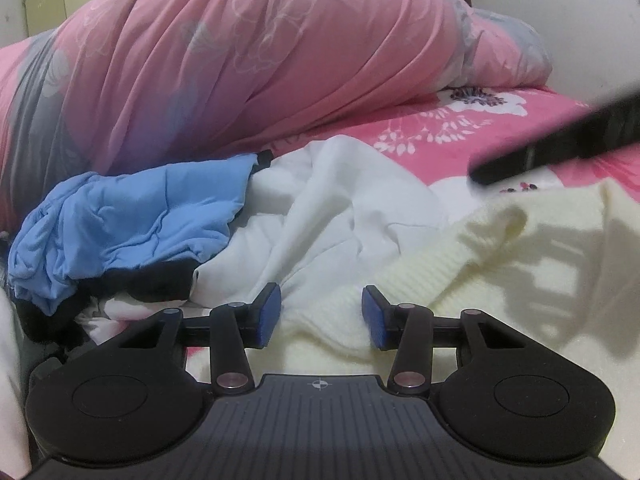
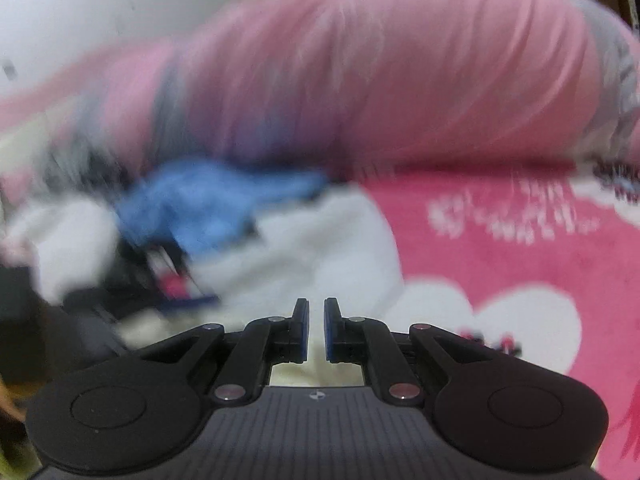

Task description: Fold clothes

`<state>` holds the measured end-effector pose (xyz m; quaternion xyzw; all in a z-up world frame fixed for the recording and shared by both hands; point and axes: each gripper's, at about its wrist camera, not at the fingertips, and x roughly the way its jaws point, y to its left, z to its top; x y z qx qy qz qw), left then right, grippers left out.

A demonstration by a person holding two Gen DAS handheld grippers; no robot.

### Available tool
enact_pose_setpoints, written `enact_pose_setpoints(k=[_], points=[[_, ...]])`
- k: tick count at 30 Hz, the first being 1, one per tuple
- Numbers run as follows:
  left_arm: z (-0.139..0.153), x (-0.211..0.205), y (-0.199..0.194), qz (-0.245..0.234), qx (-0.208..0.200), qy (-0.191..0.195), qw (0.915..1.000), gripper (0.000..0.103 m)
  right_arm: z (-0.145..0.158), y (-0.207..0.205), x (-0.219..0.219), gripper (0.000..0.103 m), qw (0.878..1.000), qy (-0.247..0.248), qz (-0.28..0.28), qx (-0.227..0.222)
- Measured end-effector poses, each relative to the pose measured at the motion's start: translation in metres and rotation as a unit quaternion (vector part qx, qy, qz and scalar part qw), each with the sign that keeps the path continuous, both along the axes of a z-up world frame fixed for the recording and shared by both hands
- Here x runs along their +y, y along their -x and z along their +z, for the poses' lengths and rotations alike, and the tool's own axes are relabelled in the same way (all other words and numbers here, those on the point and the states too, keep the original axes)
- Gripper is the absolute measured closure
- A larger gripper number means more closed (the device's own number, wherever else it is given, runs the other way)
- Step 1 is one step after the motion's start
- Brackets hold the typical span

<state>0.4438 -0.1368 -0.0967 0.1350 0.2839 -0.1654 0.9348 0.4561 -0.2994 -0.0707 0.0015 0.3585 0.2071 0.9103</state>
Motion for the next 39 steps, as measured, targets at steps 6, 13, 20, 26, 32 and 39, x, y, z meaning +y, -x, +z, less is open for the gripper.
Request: enact_pose_setpoints(k=[6,13,20,26,32,39], points=[[0.000,0.012,0.003,-0.016,0.019,0.008,0.9997,0.048,-0.025,0.001,-0.004,0.098,0.999,0.036,-0.005,-0.005],[0.004,0.025,0.011,-0.017,0.031,0.015,0.9993,0.044,-0.027,0.010,0.005,0.098,0.997,0.066,-0.006,-0.035],[0.010,0.051,0.013,0.030,0.068,0.050,0.9959,0.040,-0.021,0.016,0.007,0.097,0.997,0.070,-0.020,-0.028],[0.025,0.080,0.032,0.085,0.105,0.106,0.9851,0.041,0.009,0.032,-0.008,0.095,0.998,0.002,-0.063,0.017],[0.056,0.094,0.109,0.074,0.077,0.120,0.9869,0.040,0.034,0.111,-0.029,0.094,0.993,-0.036,-0.107,0.041],[0.071,0.104,0.227,0.055,0.057,0.109,0.9909,0.035,0.039,0.270,-0.024,0.070,0.989,-0.104,-0.099,0.029]])
